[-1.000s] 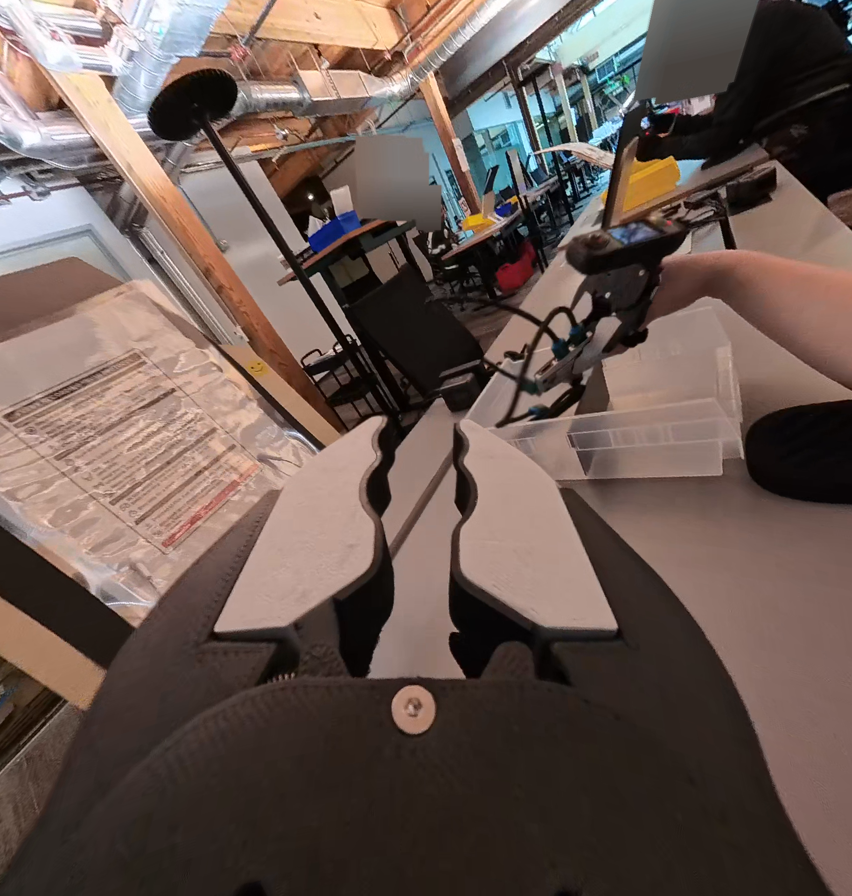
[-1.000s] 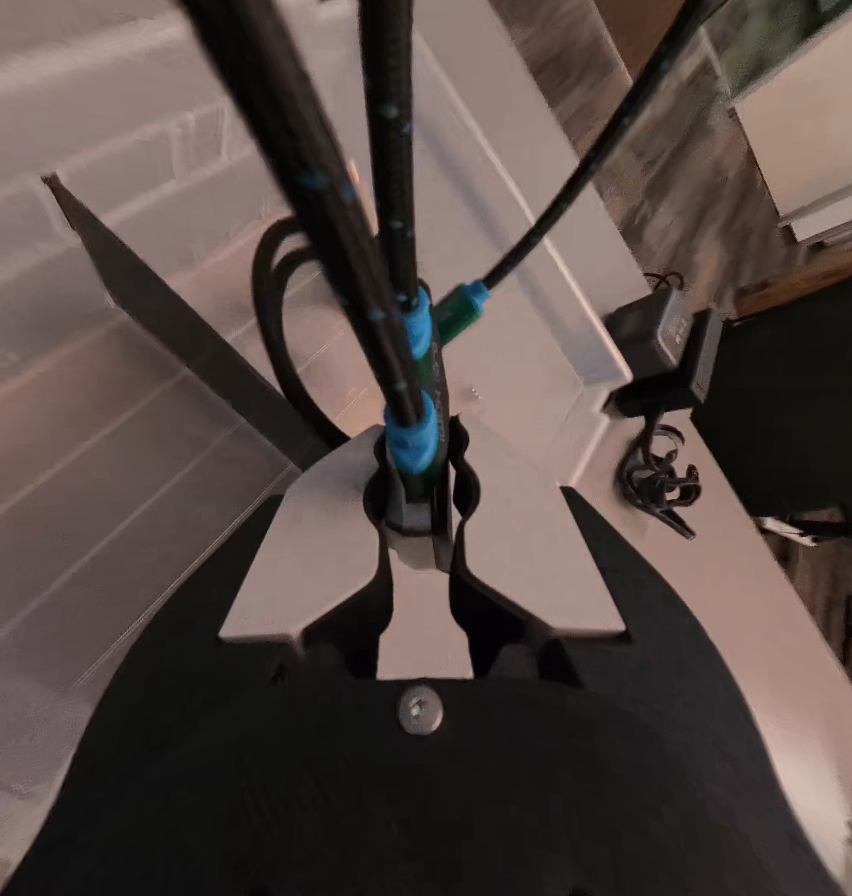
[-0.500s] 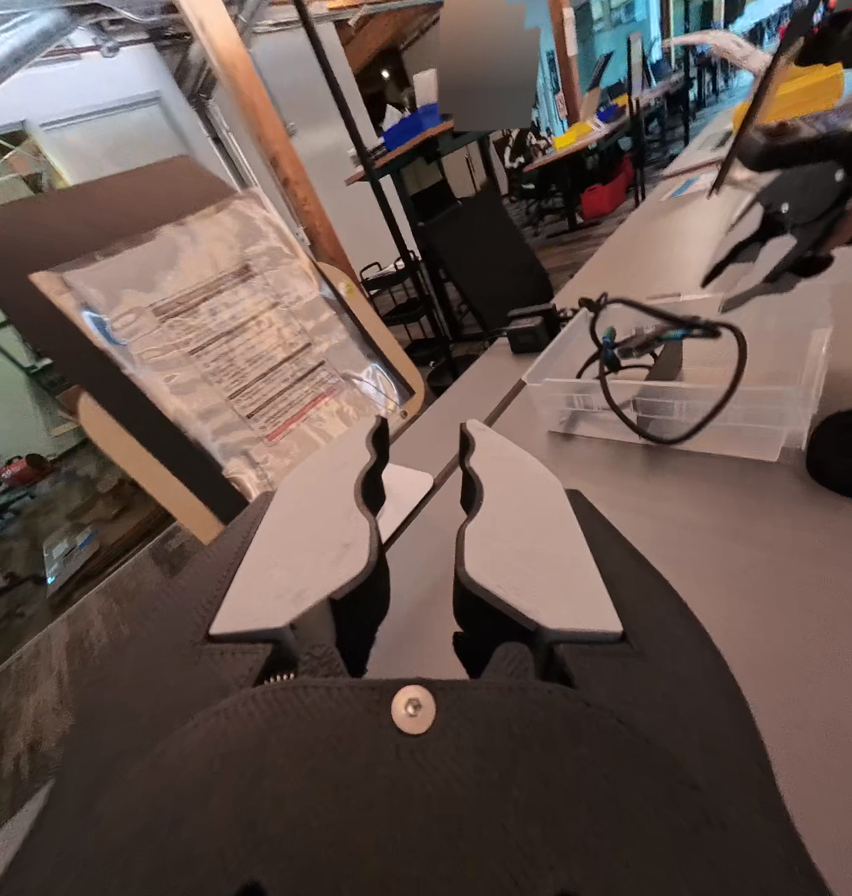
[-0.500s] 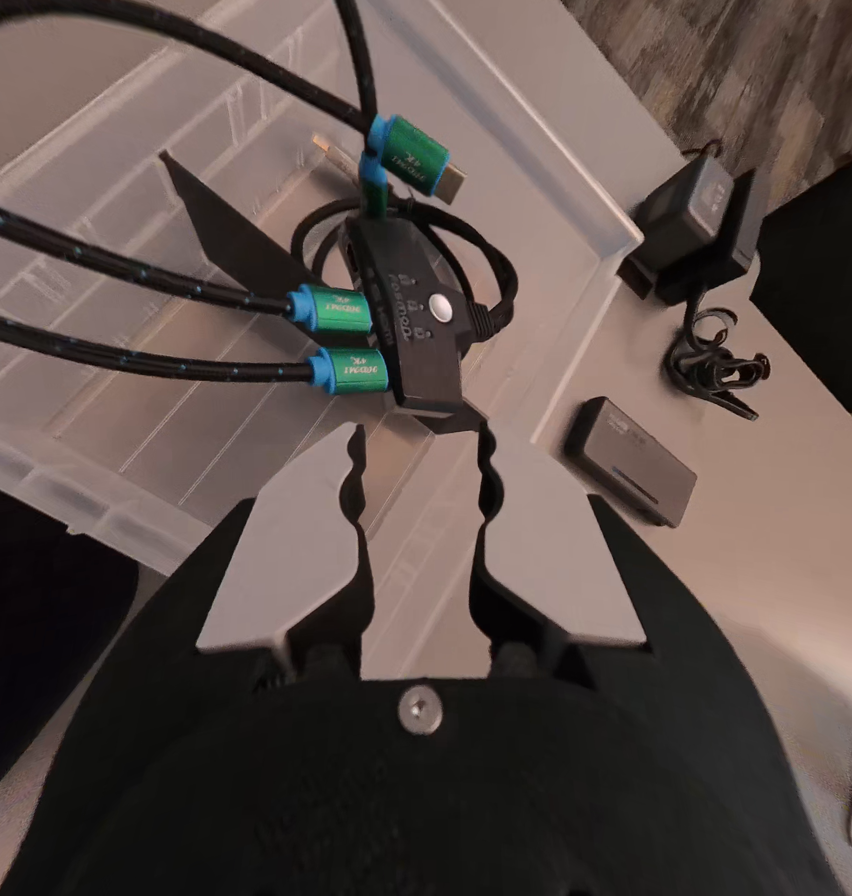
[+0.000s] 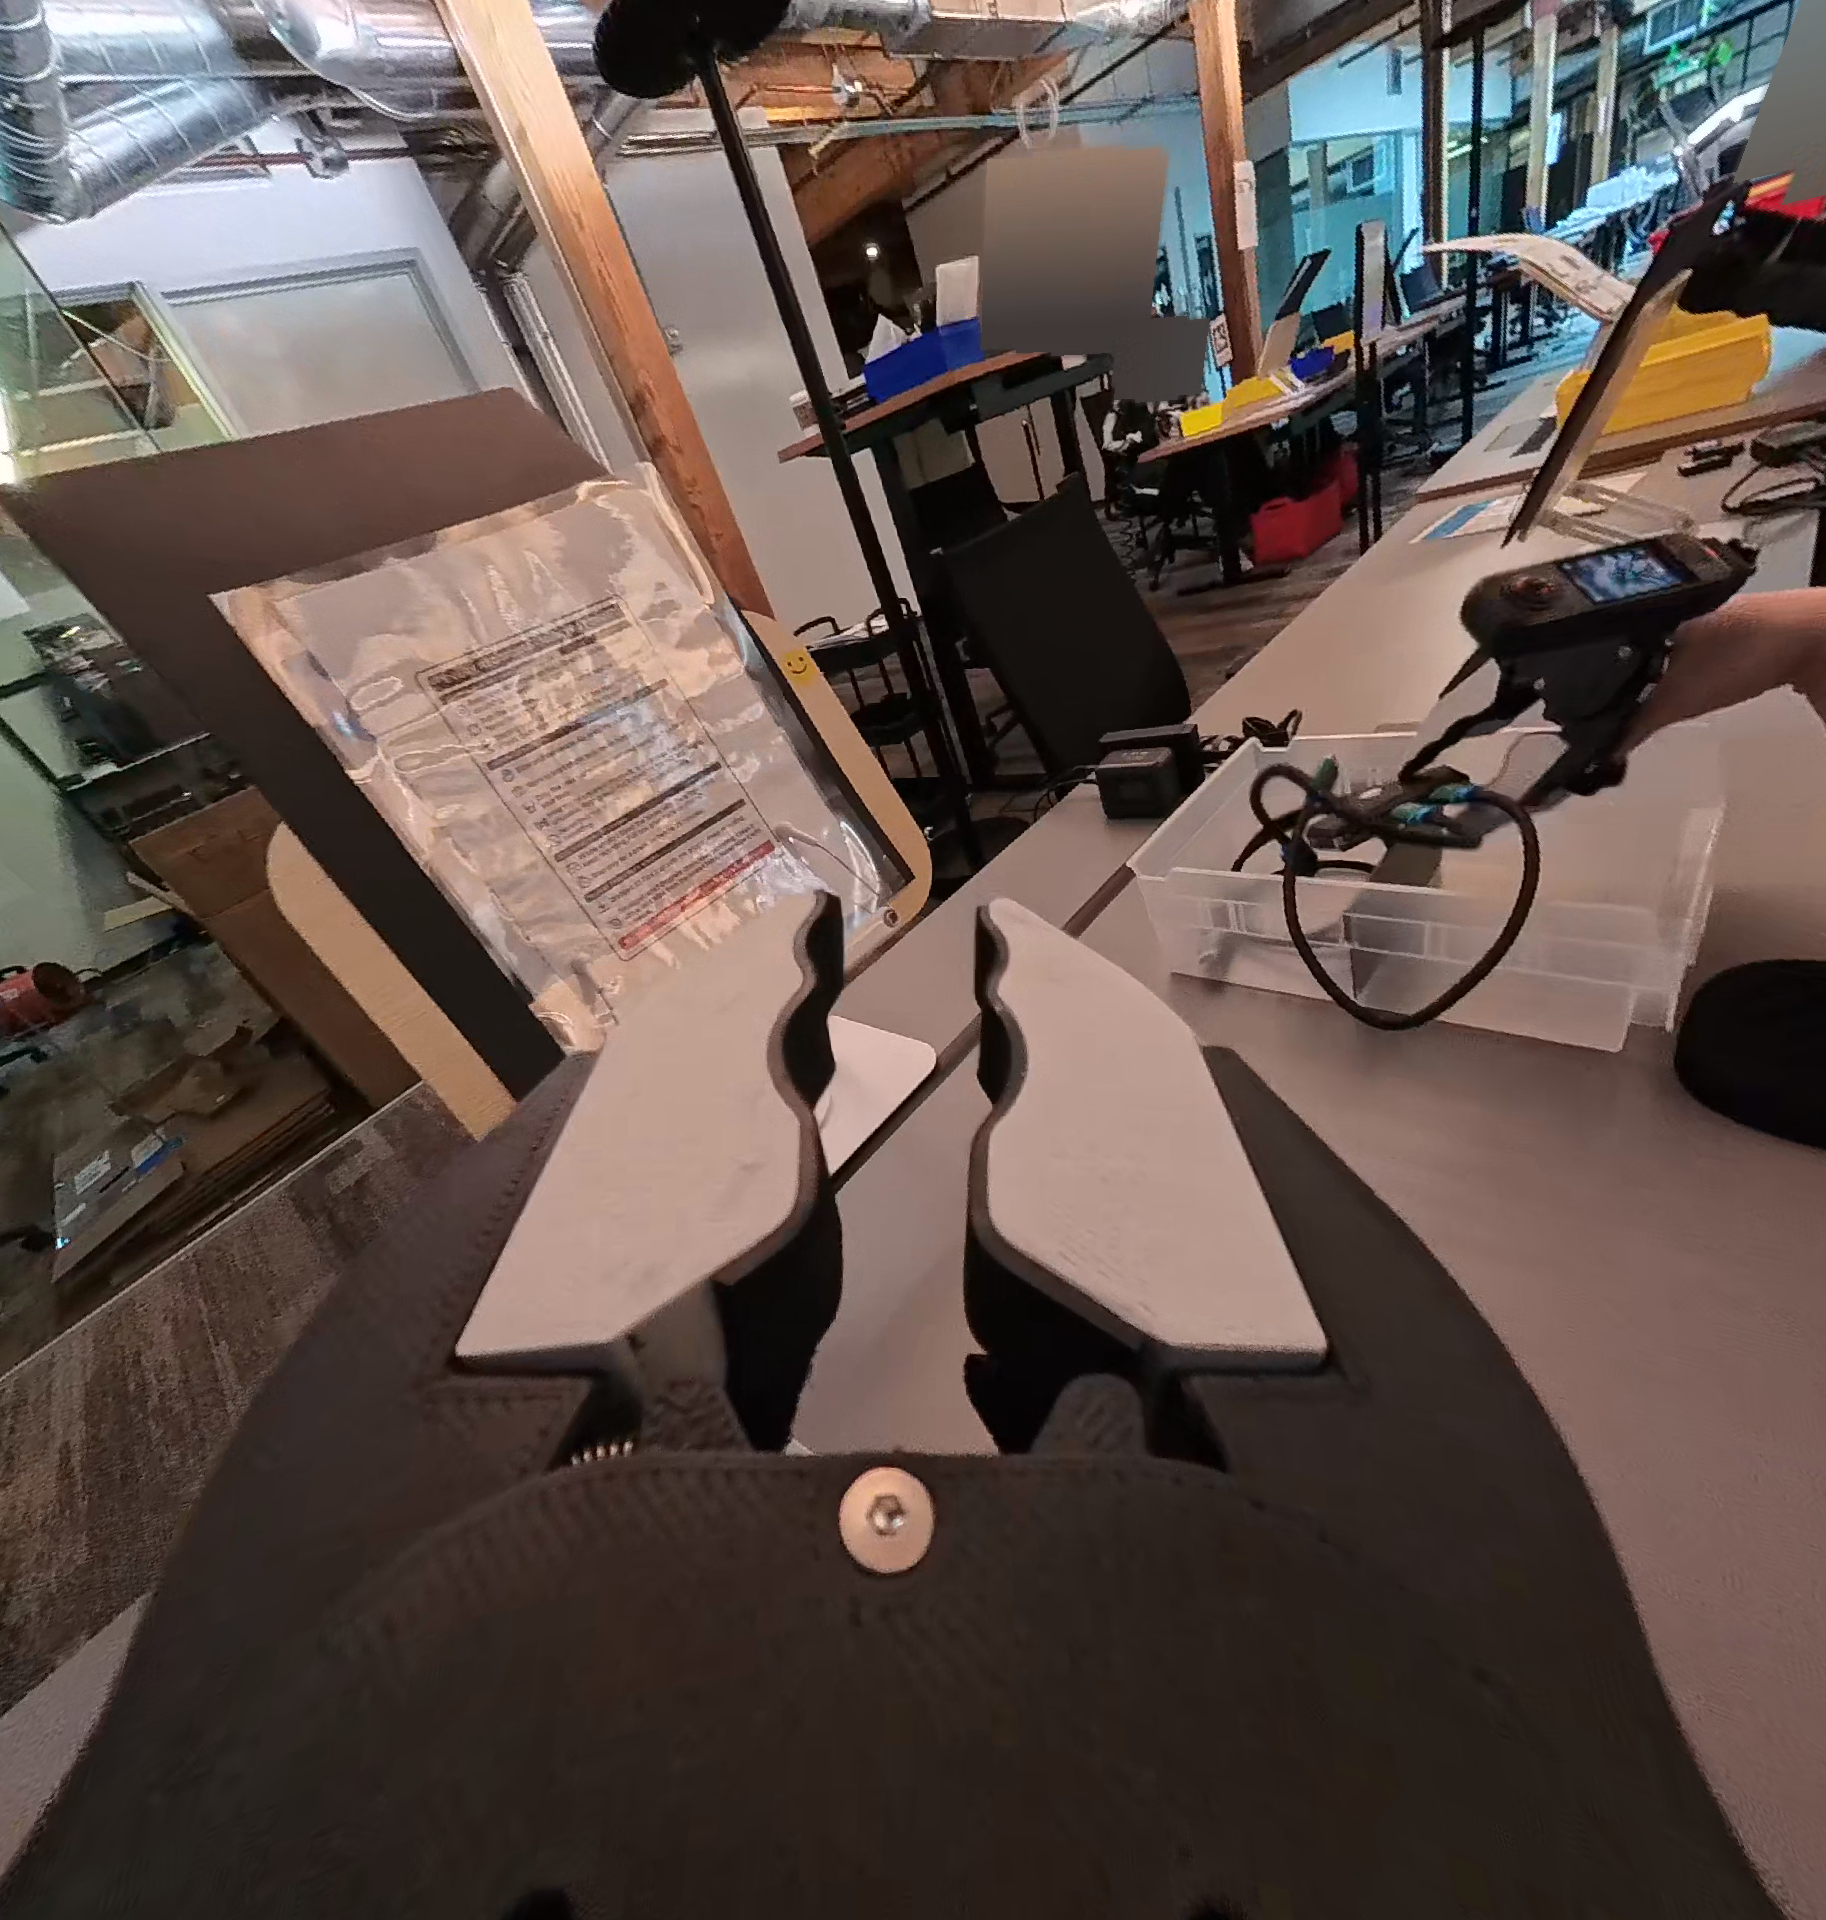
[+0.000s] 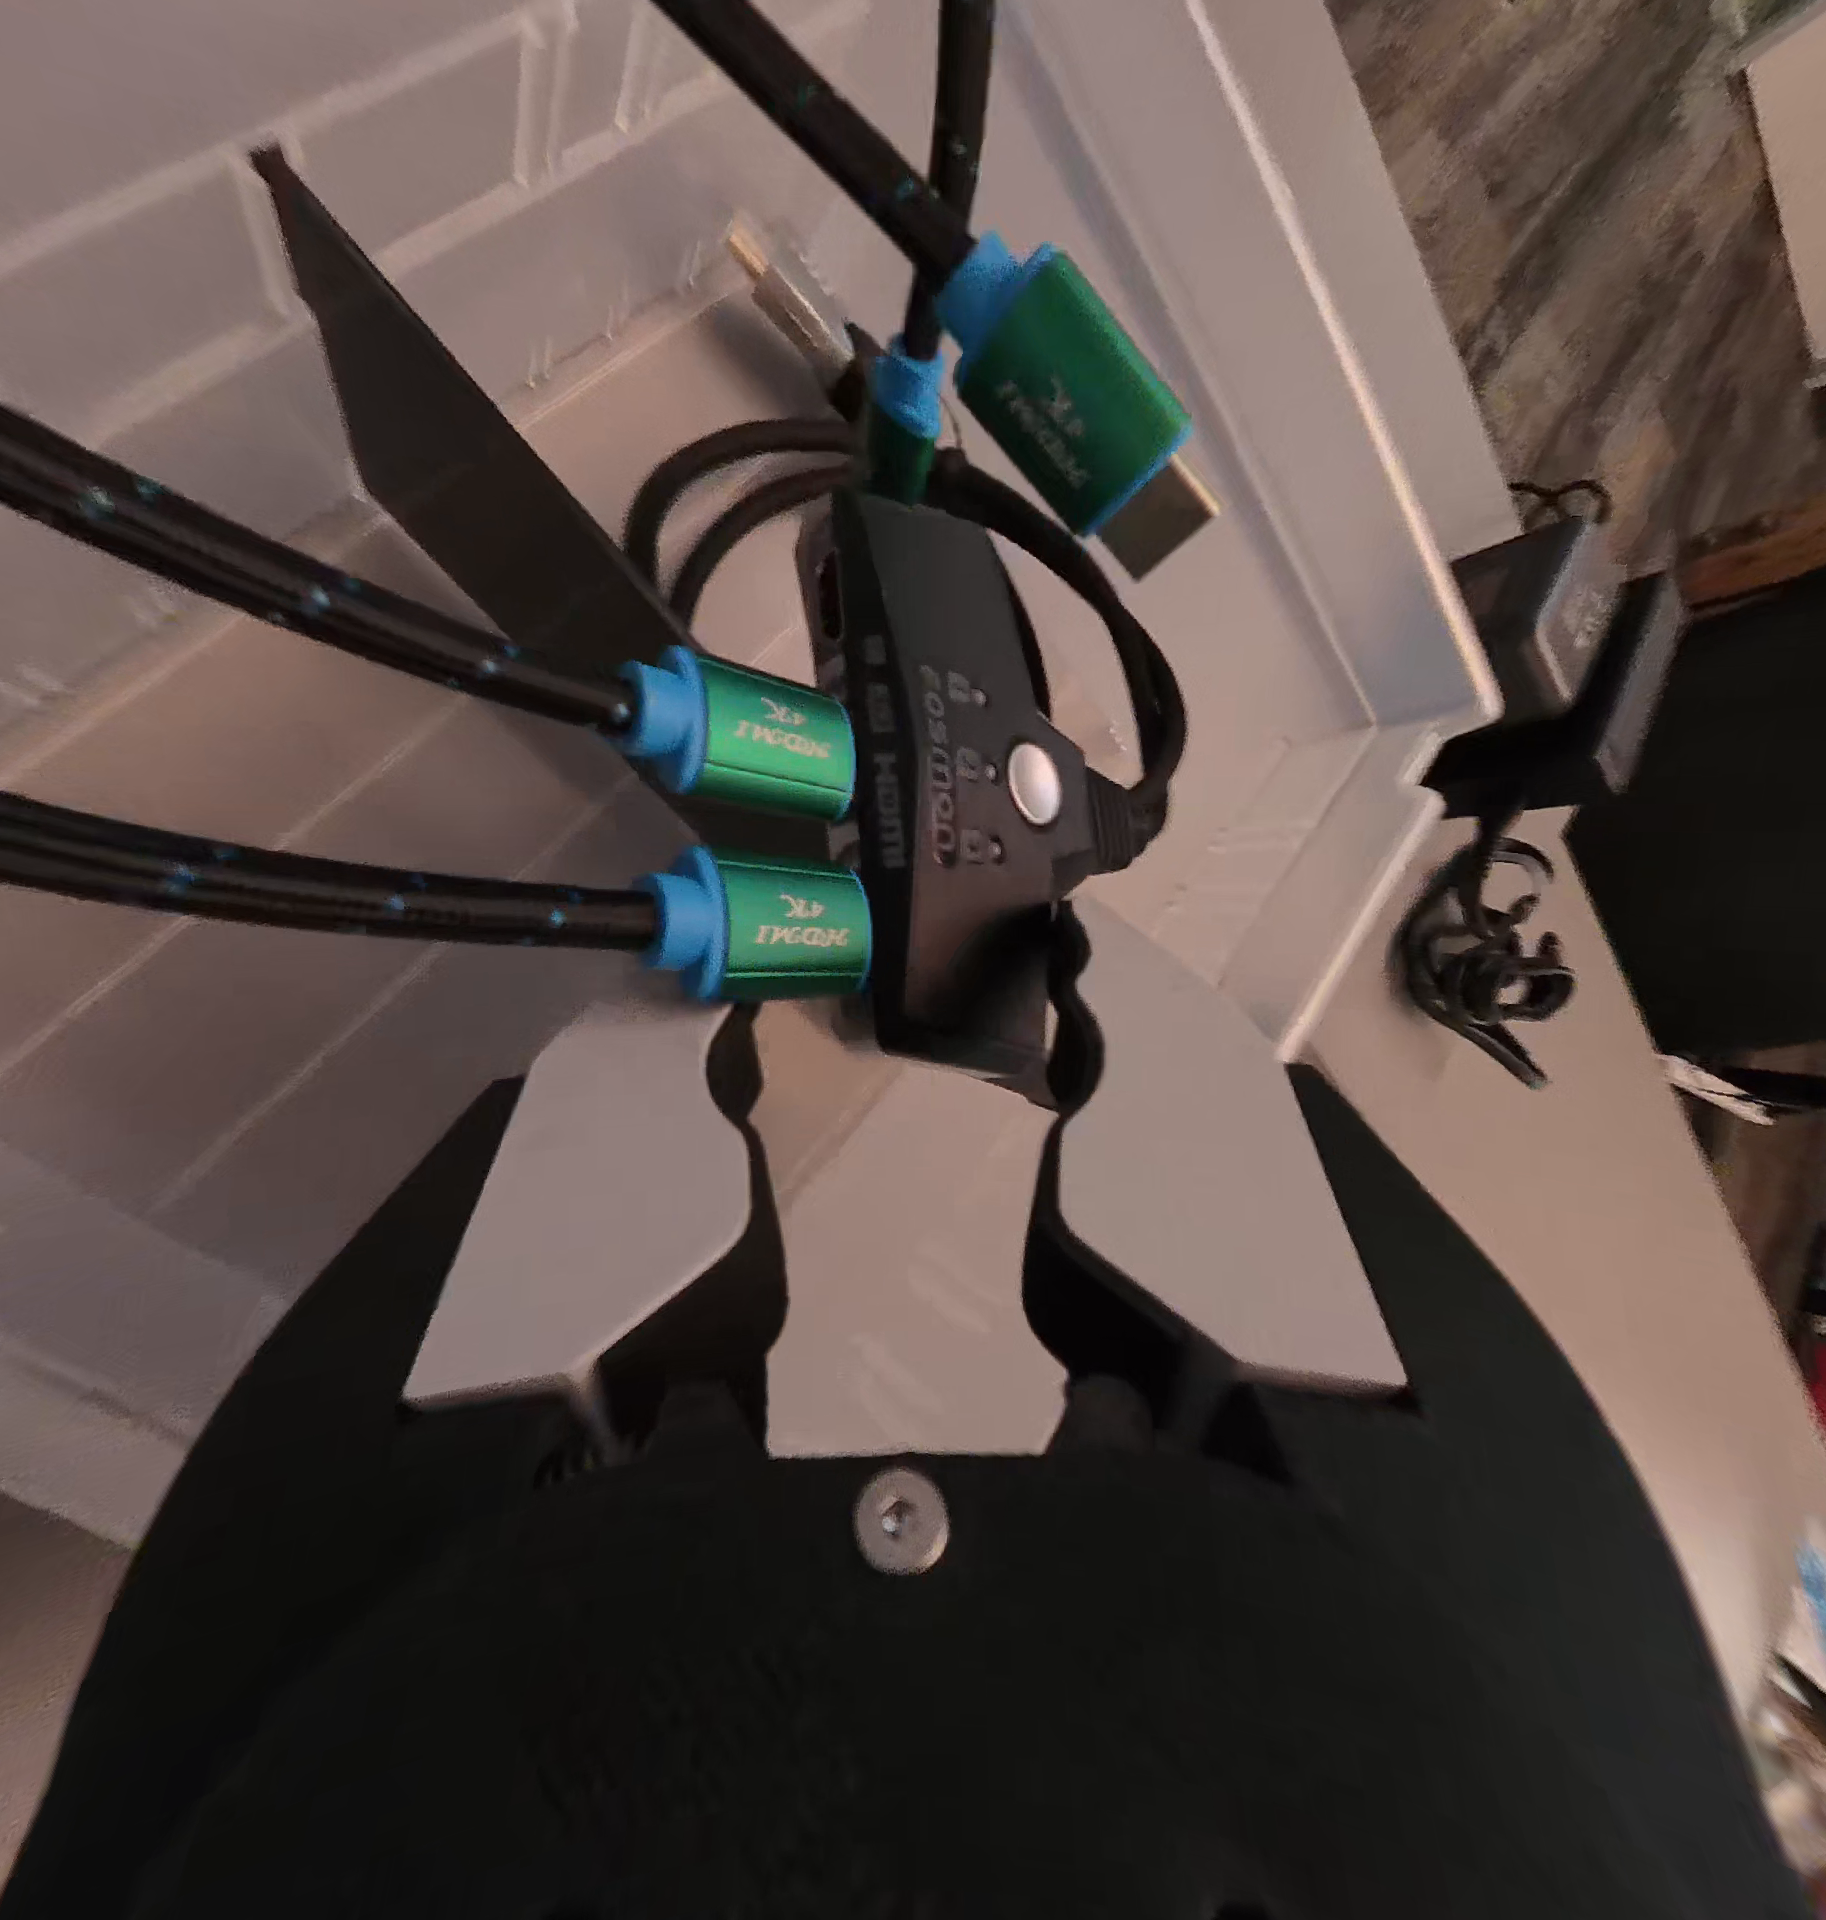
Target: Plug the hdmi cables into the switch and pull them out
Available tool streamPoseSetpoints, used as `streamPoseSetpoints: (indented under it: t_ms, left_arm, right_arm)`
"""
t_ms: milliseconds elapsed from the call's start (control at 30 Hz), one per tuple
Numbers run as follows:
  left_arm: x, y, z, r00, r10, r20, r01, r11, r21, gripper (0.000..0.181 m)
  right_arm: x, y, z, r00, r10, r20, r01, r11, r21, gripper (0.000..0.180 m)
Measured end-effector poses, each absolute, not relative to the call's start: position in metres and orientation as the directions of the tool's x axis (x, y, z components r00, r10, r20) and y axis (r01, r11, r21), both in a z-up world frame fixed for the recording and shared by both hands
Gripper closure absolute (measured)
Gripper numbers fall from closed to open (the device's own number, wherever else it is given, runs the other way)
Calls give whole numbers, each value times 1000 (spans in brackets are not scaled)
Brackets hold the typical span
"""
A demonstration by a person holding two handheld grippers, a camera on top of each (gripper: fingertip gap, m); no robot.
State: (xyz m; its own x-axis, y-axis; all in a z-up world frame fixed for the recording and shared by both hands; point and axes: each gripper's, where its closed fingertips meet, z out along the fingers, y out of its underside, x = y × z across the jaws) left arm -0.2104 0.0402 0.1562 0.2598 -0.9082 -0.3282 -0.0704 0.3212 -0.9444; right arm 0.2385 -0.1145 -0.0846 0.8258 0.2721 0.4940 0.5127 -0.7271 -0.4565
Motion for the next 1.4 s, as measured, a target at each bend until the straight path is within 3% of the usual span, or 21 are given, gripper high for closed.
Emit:
streamPoseSetpoints:
  t_ms: [100,267,333,467,633,900,1167,1333,1400]
  left_arm:
    - [-204,35,151,229,-909,-349,-98,335,-937,158]
    - [-194,25,144,195,-902,-385,-133,364,-922,158]
    - [-191,21,142,183,-899,-398,-148,375,-915,158]
    - [-190,17,141,179,-886,-427,-168,400,-901,157]
    - [-195,15,149,182,-887,-425,-139,405,-904,157]
    - [-195,22,149,194,-898,-395,-130,376,-918,159]
    - [-177,14,130,152,-888,-434,-206,401,-893,158]
    - [-175,8,130,137,-883,-450,-207,419,-884,159]
    - [-175,8,131,136,-885,-445,-200,416,-887,159]
  right_arm:
    - [244,-106,-65,835,194,515,485,-702,-521,142]
    - [248,-89,-30,948,45,316,270,-636,-722,144]
    - [248,-83,-24,962,32,271,231,-626,-745,147]
    - [251,-94,-37,987,90,135,157,-744,-650,151]
    - [259,-96,-55,981,164,101,192,-807,-559,154]
    - [237,-79,-79,896,361,258,438,-809,-391,152]
    - [207,-80,-80,916,344,208,395,-866,-307,151]
    - [209,-118,-75,986,159,59,169,-950,-263,154]
    - [217,-127,-71,988,124,95,143,-960,-239,155]
